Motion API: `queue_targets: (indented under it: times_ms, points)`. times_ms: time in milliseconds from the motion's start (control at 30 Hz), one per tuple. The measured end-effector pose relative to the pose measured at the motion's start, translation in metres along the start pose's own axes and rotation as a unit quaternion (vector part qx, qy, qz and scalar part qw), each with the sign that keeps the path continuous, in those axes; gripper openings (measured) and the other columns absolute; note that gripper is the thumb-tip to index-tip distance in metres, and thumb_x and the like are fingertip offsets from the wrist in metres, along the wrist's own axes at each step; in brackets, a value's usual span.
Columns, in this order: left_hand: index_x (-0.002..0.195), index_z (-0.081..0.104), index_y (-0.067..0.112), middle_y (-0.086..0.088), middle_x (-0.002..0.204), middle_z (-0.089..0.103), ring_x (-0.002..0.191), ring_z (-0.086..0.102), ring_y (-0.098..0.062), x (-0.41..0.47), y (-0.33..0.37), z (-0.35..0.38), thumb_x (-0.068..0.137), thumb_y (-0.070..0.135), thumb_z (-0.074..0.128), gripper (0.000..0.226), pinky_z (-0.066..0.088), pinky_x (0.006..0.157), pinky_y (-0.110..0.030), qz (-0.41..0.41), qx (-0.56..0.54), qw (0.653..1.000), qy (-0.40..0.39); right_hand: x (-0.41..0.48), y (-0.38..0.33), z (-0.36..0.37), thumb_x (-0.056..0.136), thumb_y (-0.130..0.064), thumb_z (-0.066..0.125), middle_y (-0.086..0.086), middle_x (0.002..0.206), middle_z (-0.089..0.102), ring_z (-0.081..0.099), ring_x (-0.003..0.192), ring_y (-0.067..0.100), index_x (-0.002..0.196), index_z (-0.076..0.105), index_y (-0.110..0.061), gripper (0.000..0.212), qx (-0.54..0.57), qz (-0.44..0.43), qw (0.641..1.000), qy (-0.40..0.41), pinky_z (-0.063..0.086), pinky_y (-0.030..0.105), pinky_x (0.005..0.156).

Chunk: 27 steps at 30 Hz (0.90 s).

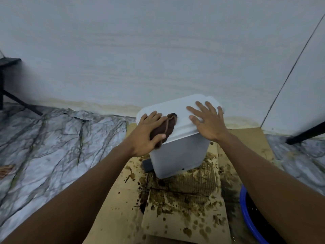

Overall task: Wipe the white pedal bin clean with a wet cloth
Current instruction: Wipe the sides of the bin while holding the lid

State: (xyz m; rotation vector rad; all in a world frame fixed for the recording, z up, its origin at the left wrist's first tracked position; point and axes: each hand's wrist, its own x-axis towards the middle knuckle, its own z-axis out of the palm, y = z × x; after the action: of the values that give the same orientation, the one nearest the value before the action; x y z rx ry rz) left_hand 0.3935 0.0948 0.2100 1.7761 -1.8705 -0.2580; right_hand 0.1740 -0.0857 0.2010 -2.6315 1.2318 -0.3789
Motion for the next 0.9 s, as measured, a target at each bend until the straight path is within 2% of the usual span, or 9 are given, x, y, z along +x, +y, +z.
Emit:
queue_targets:
  times_ms: [67, 233, 367, 433, 567, 633, 700, 800, 900]
  points:
    - [0.159, 0.037, 0.020, -0.001, 0.166, 0.033, 0.158, 0.013, -0.017, -0.004, 0.000, 0.002, 0.102, 0.034, 0.056, 0.062, -0.004, 0.127, -0.032, -0.001, -0.008, 1.000, 0.015, 0.000, -0.001, 0.000, 0.103, -0.058, 0.024, -0.015, 0.167, 0.013, 0.000, 0.155, 0.016, 0.148, 0.029, -0.057, 0.045, 0.009, 0.003, 1.000, 0.003, -0.011, 0.052, 0.122]
    - [0.152, 0.050, 0.011, -0.006, 0.153, 0.052, 0.146, 0.033, -0.021, 0.011, 0.018, 0.014, 0.094, 0.033, 0.057, 0.062, -0.002, 0.119, -0.013, -0.018, 0.018, 0.998, 0.059, -0.001, -0.003, 0.004, 0.104, -0.057, 0.023, -0.015, 0.167, 0.012, -0.001, 0.155, 0.017, 0.149, 0.027, -0.057, 0.045, -0.009, 0.004, 1.000, 0.008, -0.011, 0.053, 0.122]
    - [0.148, 0.052, 0.009, -0.007, 0.142, 0.061, 0.132, 0.048, -0.028, 0.035, 0.038, 0.024, 0.096, 0.034, 0.056, 0.058, 0.021, 0.116, -0.031, 0.000, 0.076, 0.995, 0.060, 0.003, -0.002, 0.000, 0.103, -0.060, 0.022, -0.015, 0.167, 0.013, 0.000, 0.155, 0.017, 0.149, 0.027, -0.058, 0.046, -0.014, 0.006, 1.000, 0.006, -0.009, 0.053, 0.122]
    - [0.151, 0.048, 0.011, -0.006, 0.145, 0.057, 0.135, 0.046, -0.027, 0.035, 0.040, 0.026, 0.102, 0.033, 0.054, 0.055, 0.024, 0.117, -0.035, 0.016, 0.094, 0.994, 0.057, 0.001, -0.001, -0.002, 0.102, -0.061, 0.022, -0.015, 0.167, 0.013, 0.000, 0.155, 0.016, 0.148, 0.028, -0.058, 0.046, 0.000, 0.007, 1.000, 0.001, -0.009, 0.052, 0.122]
    - [0.159, 0.037, 0.014, -0.007, 0.163, 0.038, 0.155, 0.025, -0.022, 0.009, 0.015, 0.007, 0.107, 0.024, 0.052, 0.056, 0.005, 0.127, -0.027, 0.016, 0.064, 0.997, 0.028, 0.000, -0.005, -0.004, 0.103, -0.059, 0.027, -0.015, 0.167, 0.014, 0.002, 0.155, 0.017, 0.148, 0.032, -0.056, 0.045, 0.004, 0.002, 1.000, -0.002, -0.008, 0.052, 0.121]
    - [0.160, 0.035, 0.016, -0.004, 0.166, 0.032, 0.157, 0.016, -0.018, -0.010, 0.000, -0.002, 0.107, 0.017, 0.052, 0.055, -0.002, 0.125, -0.020, 0.000, 0.029, 0.999, 0.030, 0.000, -0.009, -0.003, 0.104, -0.059, 0.027, -0.015, 0.167, 0.015, 0.002, 0.155, 0.017, 0.148, 0.033, -0.055, 0.045, 0.008, 0.004, 1.000, 0.004, -0.009, 0.051, 0.121]
    - [0.160, 0.035, 0.018, -0.002, 0.167, 0.029, 0.158, 0.011, -0.013, -0.019, -0.003, -0.003, 0.107, 0.015, 0.052, 0.056, -0.003, 0.126, -0.021, -0.018, -0.001, 0.999, 0.038, -0.001, -0.012, -0.002, 0.104, -0.059, 0.026, -0.015, 0.167, 0.014, 0.000, 0.155, 0.016, 0.148, 0.032, -0.055, 0.045, 0.009, 0.008, 1.000, 0.003, -0.011, 0.051, 0.121]
    - [0.158, 0.040, 0.017, -0.005, 0.165, 0.035, 0.157, 0.015, -0.015, -0.010, 0.006, 0.008, 0.104, 0.021, 0.055, 0.056, -0.002, 0.126, -0.025, -0.040, 0.014, 0.997, 0.066, -0.001, -0.010, -0.003, 0.104, -0.059, 0.024, -0.017, 0.167, 0.011, -0.002, 0.155, 0.015, 0.149, 0.030, -0.056, 0.046, 0.011, 0.016, 1.000, -0.004, -0.013, 0.050, 0.121]
    - [0.158, 0.040, 0.017, -0.007, 0.162, 0.041, 0.154, 0.026, -0.027, 0.016, 0.022, 0.022, 0.100, 0.043, 0.043, 0.064, 0.005, 0.128, -0.038, -0.048, 0.098, 0.992, 0.063, -0.001, -0.009, -0.002, 0.104, -0.059, 0.023, -0.016, 0.167, 0.011, -0.003, 0.155, 0.015, 0.150, 0.028, -0.055, 0.047, 0.010, 0.011, 1.000, -0.004, -0.013, 0.051, 0.122]
